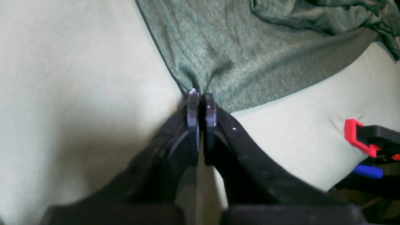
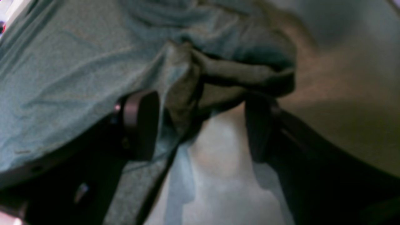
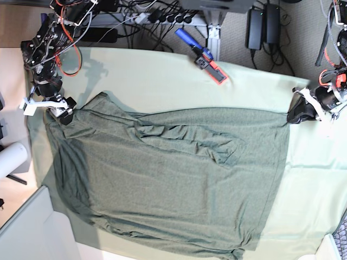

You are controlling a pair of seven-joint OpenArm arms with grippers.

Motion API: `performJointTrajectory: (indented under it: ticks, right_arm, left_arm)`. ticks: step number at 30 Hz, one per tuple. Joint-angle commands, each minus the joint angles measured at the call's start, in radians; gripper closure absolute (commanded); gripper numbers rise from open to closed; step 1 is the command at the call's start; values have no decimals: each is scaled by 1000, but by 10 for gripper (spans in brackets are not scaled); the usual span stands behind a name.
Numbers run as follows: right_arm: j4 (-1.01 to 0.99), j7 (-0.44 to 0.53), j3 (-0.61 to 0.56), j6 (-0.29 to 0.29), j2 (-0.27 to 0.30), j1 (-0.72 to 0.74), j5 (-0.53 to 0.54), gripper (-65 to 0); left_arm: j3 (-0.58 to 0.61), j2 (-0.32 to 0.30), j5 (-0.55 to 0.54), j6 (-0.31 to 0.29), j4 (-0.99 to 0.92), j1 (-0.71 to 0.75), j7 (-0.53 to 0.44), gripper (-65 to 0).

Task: Fold the T-shirt properly
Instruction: 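Hold the shirt corners taut with both grippers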

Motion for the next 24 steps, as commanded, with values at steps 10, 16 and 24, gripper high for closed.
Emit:
performJointTrajectory:
  ticks: [10, 16, 24]
  right_arm:
    - [-3, 78, 5, 21, 31, 12, -45, -421]
    - [-48, 128, 5, 21, 42, 14, -79, -421]
    - [-137, 137, 5, 21, 64, 72, -78, -421]
  left_arm:
    - [-6, -19, -18, -9, 14, -10, -18, 0]
    - [-6, -19, -18, -9, 14, -10, -18, 0]
    - [-6, -19, -18, -9, 14, -10, -18, 0]
